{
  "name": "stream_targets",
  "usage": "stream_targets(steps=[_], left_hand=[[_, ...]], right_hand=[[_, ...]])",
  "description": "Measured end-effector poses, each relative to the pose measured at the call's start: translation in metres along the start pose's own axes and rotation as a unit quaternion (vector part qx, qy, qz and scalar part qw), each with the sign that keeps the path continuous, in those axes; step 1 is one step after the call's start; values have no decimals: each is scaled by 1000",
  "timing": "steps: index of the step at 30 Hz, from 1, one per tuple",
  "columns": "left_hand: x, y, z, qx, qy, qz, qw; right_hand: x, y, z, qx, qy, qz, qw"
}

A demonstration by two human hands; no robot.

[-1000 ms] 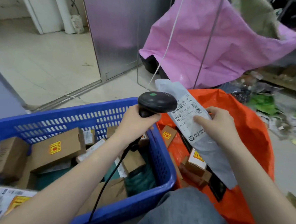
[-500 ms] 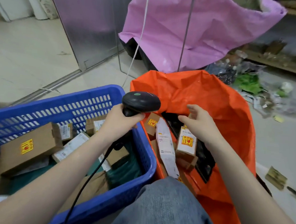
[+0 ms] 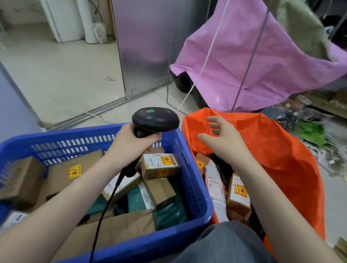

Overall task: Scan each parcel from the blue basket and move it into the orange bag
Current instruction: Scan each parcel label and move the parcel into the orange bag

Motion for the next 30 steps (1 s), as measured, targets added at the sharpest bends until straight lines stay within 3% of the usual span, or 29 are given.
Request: stream_targets(steps=[10, 20, 25, 30], left_hand=[[66, -60, -10, -37, -52, 13, 998], [150, -41, -49, -15, -110, 47, 993], [190, -28, -72, 14, -135, 23, 990], [224, -16, -86, 28, -171, 45, 984]], right_hand=[[42, 110, -13, 102, -58, 35, 992], [-21, 216, -47, 177, -19, 154, 972], [-58, 253, -65, 225, -16, 231, 947], [-95, 282, -81, 314, -3, 309, 898]])
Point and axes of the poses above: each hand's wrist, its own z-axis away from the middle knuckle, its own y-axis out of the palm, x = y × z, the point moved 6 cm from there along -z, towards the middle knuckle, and after that the axes turned 1 degree about -z, right-handed, at the moved point
